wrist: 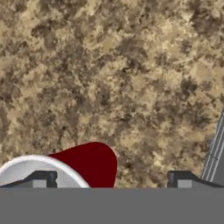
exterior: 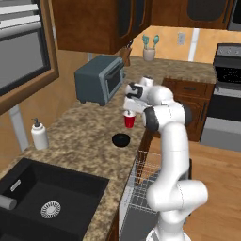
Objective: Pick up the cup and bowl from the counter, place them in the dishwasher, and close the dishwasher door.
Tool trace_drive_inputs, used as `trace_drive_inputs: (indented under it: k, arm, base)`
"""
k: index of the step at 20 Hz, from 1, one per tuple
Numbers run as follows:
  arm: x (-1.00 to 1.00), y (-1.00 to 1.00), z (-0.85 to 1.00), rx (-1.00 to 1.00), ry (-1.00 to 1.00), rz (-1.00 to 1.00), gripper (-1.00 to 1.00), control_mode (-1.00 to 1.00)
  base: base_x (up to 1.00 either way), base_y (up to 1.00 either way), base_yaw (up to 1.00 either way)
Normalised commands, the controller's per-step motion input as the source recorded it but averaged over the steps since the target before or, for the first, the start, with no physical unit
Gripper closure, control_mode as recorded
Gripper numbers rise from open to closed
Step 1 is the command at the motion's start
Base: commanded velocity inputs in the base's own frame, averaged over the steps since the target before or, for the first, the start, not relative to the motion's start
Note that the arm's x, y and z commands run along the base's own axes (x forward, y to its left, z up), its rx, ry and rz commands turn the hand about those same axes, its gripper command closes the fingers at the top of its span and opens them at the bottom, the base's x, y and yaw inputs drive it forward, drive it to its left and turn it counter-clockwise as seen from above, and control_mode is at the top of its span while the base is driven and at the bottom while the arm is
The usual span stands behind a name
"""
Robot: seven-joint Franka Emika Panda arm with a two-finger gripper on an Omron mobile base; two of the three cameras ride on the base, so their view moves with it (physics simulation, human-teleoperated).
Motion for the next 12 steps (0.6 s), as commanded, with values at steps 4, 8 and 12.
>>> trace_drive_inputs:
  k: [4,8,12]
  arm:
    - [0.00,-0.03,-0.53,0.01,0.18,0.00,1.00,-1.00]
    - [-0.06,0.00,-0.40,0.00,0.07,0.00,1.00,-1.00]
    - [-0.41,-0.05,-0.37,0.00,0.00,0.00,1.00,-1.00]
  base:
    - [0.00,0.00,0.00]
    - [0.00,0.00,0.00]
    - [0.00,0.00,0.00]
